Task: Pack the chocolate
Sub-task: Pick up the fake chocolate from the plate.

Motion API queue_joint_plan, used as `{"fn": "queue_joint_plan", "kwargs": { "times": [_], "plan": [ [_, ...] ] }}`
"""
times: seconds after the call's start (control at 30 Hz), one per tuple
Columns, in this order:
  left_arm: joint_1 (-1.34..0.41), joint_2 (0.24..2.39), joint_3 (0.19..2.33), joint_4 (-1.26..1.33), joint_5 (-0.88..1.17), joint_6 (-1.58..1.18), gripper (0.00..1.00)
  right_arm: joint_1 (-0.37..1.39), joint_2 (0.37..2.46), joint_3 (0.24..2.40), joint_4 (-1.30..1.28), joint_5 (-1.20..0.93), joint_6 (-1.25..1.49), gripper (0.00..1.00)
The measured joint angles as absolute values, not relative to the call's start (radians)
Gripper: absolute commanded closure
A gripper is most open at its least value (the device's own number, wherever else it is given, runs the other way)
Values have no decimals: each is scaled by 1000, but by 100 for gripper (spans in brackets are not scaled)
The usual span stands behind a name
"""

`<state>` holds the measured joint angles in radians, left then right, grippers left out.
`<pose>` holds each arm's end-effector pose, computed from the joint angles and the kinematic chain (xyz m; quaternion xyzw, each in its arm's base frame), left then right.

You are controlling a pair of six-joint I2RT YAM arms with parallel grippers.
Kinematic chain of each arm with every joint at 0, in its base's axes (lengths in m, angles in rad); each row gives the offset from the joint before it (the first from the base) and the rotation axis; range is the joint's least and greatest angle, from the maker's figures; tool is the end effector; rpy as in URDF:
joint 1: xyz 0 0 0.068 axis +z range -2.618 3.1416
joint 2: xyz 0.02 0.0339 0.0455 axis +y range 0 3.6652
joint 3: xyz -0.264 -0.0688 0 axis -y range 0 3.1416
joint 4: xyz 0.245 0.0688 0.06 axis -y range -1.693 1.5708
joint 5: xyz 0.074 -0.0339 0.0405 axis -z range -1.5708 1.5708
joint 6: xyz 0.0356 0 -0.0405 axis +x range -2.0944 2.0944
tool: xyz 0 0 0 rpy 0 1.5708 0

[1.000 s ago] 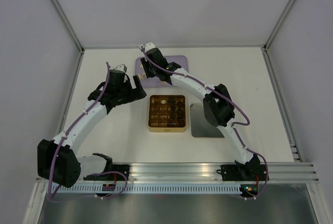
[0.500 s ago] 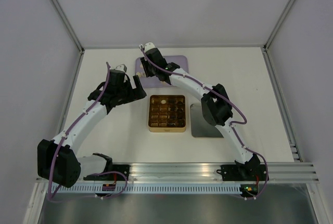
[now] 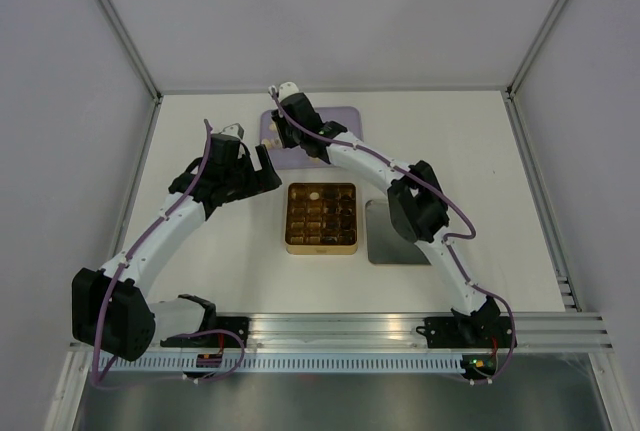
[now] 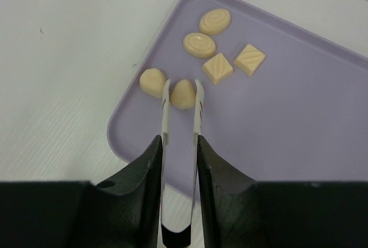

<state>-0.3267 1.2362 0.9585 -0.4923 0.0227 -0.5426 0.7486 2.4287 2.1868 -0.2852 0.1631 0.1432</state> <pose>0.2498 -0.0855 0.2771 -0.0948 0.9160 -0.1736 0.3491 0.4188 0.3812 0.2308 -0.2188 0.8368 0.1506 0.4787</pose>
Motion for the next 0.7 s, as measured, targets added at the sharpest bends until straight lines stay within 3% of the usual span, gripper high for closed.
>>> {"fn": "queue_joint_plan", "kwargs": {
  "times": [0.7],
  "plan": [
    [-326,1212,958,-492,-28,-543,0,749,2112,1836,-183,155,118,98]
  ]
}}
